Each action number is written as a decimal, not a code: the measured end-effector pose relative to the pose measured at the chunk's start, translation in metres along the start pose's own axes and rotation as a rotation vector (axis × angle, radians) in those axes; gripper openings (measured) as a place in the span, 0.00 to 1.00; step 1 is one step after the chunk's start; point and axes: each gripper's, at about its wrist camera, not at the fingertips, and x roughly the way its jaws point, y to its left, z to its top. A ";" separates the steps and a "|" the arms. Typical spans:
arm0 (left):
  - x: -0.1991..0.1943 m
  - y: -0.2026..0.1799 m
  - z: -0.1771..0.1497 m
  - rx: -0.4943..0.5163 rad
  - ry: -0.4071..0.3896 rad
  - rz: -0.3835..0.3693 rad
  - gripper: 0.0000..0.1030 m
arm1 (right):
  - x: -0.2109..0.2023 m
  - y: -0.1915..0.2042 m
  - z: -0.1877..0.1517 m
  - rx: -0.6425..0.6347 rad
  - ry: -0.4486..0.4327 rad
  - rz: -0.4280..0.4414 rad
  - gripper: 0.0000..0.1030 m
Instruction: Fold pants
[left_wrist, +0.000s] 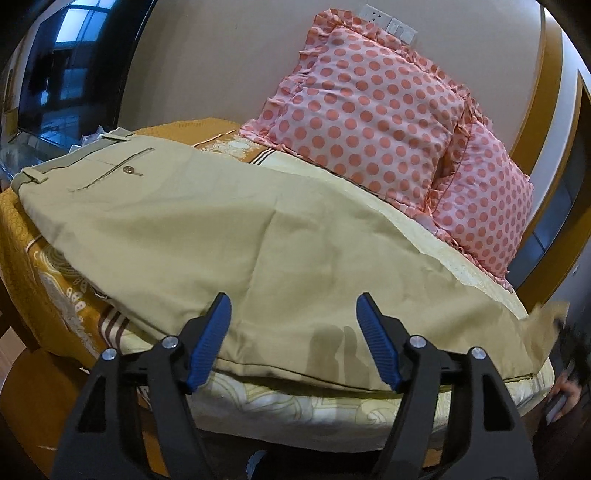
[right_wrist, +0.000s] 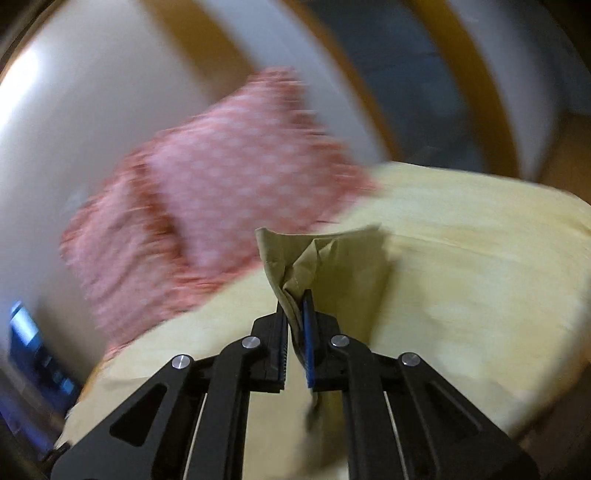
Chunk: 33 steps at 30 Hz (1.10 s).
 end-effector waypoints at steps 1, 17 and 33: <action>-0.001 0.000 0.000 -0.002 -0.003 -0.001 0.69 | 0.011 0.028 0.000 -0.037 0.018 0.079 0.07; -0.056 0.071 0.018 -0.156 -0.189 0.232 0.72 | 0.086 0.261 -0.196 -0.532 0.634 0.526 0.52; -0.032 0.149 0.055 -0.315 -0.205 0.389 0.73 | 0.096 0.263 -0.208 -0.596 0.606 0.441 0.62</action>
